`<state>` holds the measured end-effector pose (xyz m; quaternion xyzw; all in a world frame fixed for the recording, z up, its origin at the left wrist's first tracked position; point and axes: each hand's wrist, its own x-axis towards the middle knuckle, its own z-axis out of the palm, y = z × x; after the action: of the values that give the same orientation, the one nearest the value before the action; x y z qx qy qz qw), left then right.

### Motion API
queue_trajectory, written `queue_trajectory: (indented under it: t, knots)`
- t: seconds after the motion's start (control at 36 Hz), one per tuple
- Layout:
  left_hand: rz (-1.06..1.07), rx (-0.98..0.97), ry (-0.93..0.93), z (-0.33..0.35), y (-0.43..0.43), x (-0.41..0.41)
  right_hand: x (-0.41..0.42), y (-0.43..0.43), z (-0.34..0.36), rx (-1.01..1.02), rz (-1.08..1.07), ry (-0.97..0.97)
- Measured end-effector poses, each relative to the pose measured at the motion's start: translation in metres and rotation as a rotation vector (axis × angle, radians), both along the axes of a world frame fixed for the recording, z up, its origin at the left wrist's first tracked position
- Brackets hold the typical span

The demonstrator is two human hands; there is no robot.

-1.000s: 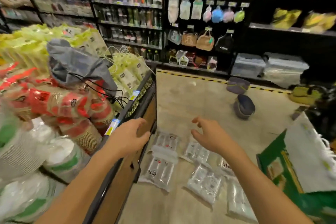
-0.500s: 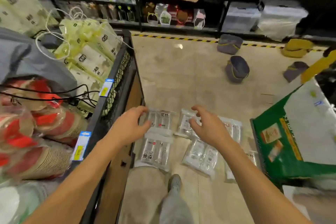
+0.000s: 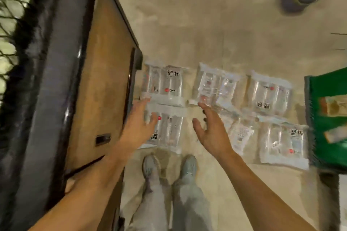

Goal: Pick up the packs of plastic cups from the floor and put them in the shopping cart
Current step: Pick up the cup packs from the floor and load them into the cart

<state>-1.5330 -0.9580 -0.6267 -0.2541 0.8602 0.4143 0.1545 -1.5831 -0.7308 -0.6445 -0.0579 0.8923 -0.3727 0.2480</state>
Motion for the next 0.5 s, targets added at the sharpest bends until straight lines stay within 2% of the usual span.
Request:
queue_trajectory:
  t: [0.11, 0.31, 0.5]
  knots:
    - [-0.034, -0.052, -0.117, -0.127, -0.014, 0.010, 0.016, -0.004, -0.116, 0.060, 0.023, -0.082]
    - [-0.041, -0.135, -0.269, -0.301, -0.035, 0.031, 0.045, -0.004, -0.308, 0.037, 0.061, -0.190]
    - [-0.010, -0.105, -0.300, -0.415, -0.055, 0.056, 0.059, -0.010, -0.431, -0.003, 0.088, -0.186]
